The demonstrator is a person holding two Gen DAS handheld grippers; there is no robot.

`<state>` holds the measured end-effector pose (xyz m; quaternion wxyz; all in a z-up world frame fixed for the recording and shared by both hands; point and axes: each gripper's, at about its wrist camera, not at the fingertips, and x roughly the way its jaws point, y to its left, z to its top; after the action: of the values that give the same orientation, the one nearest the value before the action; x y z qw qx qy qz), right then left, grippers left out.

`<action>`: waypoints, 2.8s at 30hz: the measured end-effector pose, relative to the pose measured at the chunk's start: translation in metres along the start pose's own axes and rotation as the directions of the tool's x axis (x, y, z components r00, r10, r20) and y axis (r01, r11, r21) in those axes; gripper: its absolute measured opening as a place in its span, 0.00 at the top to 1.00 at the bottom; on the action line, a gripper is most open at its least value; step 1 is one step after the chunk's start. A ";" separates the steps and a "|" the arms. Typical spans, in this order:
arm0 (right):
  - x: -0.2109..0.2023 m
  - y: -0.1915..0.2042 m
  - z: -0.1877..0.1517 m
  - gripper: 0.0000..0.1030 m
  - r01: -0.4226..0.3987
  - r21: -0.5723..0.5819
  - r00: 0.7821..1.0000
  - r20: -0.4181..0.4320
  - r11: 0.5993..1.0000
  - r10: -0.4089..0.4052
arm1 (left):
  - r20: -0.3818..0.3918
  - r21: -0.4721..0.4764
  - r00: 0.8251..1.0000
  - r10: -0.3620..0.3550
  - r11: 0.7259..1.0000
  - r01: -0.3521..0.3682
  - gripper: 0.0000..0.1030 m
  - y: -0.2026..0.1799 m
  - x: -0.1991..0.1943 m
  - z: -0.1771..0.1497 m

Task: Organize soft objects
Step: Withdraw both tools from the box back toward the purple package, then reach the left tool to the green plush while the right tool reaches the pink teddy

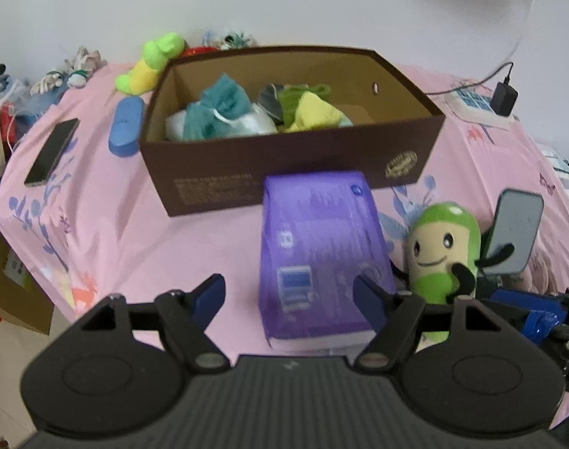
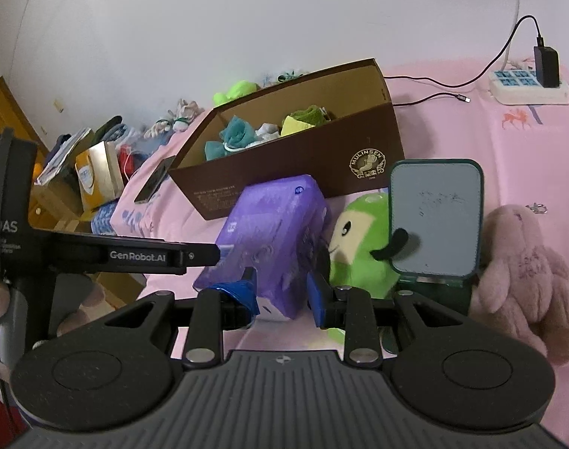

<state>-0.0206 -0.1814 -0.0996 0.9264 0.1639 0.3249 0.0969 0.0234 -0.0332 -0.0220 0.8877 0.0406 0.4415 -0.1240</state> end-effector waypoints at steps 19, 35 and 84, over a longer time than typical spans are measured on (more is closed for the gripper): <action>-0.010 -0.030 -0.013 0.88 0.034 0.051 0.999 -0.034 0.998 -0.033 | -0.034 0.046 0.999 -0.020 0.999 0.022 0.26 -0.038 0.007 -0.008; -0.032 -0.061 -0.017 0.87 0.114 0.134 0.993 0.011 0.984 -0.116 | -0.057 0.109 0.996 -0.063 0.992 0.069 0.26 -0.071 0.013 -0.004; -0.033 -0.206 -0.025 0.76 0.242 0.490 0.963 -0.015 0.837 -0.269 | -0.086 0.263 0.975 -0.204 0.940 0.220 0.22 -0.111 0.068 -0.002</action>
<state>-0.0468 -0.3758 -0.1746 0.8680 0.3500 0.3323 -0.1170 0.0328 -0.1526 -0.0727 0.8423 0.1173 0.4474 -0.2767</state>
